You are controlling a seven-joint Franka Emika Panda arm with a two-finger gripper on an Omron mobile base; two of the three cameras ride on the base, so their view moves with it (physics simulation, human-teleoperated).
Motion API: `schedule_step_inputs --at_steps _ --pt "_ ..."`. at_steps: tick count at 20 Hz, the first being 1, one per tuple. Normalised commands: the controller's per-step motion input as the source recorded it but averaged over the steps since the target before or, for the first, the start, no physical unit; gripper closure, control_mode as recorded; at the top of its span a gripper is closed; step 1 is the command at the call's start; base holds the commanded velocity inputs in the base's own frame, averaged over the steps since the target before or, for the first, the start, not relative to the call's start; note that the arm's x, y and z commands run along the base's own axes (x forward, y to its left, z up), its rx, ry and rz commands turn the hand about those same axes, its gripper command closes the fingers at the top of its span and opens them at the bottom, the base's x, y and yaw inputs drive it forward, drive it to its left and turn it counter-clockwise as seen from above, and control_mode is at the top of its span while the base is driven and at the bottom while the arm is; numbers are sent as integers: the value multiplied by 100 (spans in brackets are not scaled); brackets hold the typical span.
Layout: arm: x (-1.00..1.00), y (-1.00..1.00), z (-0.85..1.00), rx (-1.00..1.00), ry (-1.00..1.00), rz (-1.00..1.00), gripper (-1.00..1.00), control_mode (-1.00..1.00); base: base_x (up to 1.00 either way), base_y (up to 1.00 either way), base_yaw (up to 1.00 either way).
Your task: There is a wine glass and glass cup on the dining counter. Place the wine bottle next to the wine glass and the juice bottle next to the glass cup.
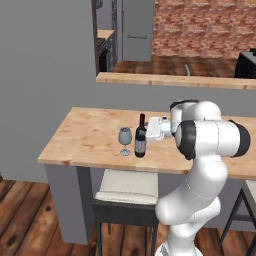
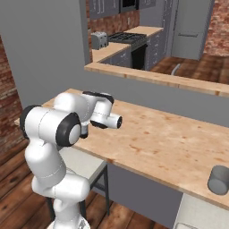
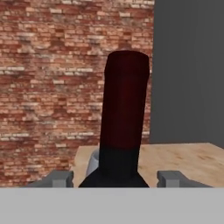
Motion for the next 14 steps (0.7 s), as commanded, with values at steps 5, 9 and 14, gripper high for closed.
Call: schedule_step_inputs --at_steps 5,9,14 --pt "0 0 -16 -2 0 0 -100 -100 0 0 0" --pt "0 0 -9 0 0 0 -100 -100 0 0 0" --pt "0 0 -7 0 0 0 -100 -100 0 0 0"
